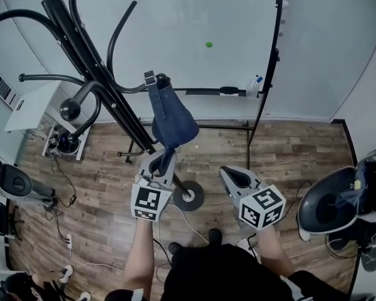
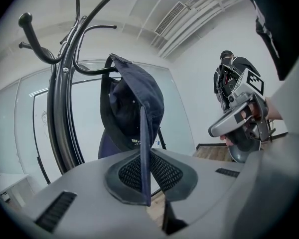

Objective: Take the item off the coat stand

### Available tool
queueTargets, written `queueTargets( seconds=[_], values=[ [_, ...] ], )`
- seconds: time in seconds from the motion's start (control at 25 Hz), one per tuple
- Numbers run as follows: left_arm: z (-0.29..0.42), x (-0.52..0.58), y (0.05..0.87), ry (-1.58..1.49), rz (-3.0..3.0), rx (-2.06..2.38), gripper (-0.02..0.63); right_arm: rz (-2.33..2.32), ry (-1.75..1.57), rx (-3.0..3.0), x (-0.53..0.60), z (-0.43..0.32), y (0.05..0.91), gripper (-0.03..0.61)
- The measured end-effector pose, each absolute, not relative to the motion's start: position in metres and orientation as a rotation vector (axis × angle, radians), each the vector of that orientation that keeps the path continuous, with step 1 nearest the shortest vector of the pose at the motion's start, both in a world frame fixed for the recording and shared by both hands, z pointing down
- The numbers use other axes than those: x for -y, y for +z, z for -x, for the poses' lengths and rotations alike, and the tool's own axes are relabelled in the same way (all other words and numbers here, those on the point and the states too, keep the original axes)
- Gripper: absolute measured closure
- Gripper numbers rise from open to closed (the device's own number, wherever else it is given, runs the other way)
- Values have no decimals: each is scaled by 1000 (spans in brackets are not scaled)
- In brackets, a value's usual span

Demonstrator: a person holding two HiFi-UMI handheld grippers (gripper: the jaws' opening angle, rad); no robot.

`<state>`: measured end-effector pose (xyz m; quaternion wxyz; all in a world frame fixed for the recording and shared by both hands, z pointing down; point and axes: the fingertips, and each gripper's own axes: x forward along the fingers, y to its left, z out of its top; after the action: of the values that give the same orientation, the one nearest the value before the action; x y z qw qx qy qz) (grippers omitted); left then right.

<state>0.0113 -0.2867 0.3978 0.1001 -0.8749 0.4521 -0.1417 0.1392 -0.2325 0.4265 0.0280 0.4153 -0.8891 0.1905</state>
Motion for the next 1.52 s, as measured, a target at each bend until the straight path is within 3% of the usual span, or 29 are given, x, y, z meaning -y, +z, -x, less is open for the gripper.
queueTargets(
  seconds=[1.0, 1.52],
  values=[
    [-61, 267, 405, -350, 2716, -1147, 583, -1393, 583, 2700, 229, -168, 422, 546],
    [-22, 200, 420, -324, 2803, -997, 583, -1496, 568, 2646, 176, -110, 418, 547]
  ],
)
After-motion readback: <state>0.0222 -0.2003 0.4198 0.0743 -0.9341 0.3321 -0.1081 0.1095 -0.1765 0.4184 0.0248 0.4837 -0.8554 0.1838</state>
